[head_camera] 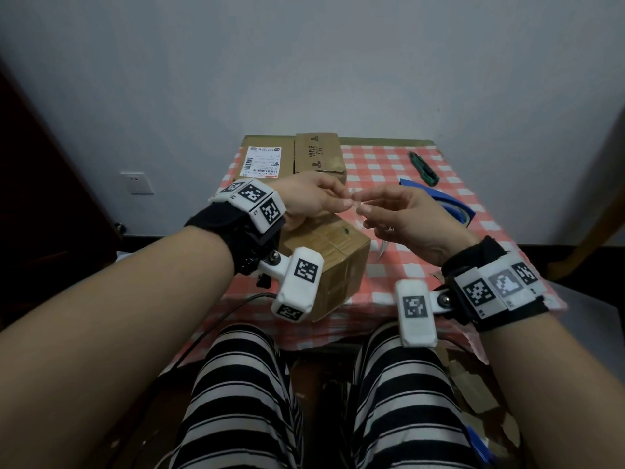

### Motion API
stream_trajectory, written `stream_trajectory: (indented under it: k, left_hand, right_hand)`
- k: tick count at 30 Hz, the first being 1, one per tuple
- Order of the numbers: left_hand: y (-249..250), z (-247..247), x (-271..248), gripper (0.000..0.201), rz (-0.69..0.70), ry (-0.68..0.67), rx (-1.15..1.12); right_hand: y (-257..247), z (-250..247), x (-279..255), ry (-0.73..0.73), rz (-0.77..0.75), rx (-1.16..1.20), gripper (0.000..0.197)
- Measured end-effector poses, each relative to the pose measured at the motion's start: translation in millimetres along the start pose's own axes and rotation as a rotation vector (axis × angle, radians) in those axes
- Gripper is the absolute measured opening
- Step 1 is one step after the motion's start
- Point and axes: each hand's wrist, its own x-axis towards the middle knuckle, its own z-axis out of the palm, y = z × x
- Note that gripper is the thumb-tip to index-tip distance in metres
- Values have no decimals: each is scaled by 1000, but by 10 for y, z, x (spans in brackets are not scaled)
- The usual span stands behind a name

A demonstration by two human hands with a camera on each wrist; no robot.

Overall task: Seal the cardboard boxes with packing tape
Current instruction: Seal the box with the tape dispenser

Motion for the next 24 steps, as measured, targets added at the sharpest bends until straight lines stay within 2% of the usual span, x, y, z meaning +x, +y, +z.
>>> stream_trajectory:
  k: [7, 11, 16, 19, 24]
  left_hand:
    - [7, 4, -26, 11, 11, -5, -21]
    - [-2, 16, -28, 12, 16, -9, -82]
    - [-8, 10, -20, 12, 23, -18, -119]
    - [-5, 4, -25, 14, 21, -24, -154]
    - [-13, -23, -46, 16, 33, -55, -171]
  right_hand:
    - [20, 41, 14, 32, -79, 0, 13]
    - [32, 74, 19, 54, -126, 2, 25]
    - [-8, 100, 57, 58, -61, 102, 42]
    - [-7, 101, 68, 24, -24, 133, 31]
    - [25, 90, 56, -23, -9, 245, 25]
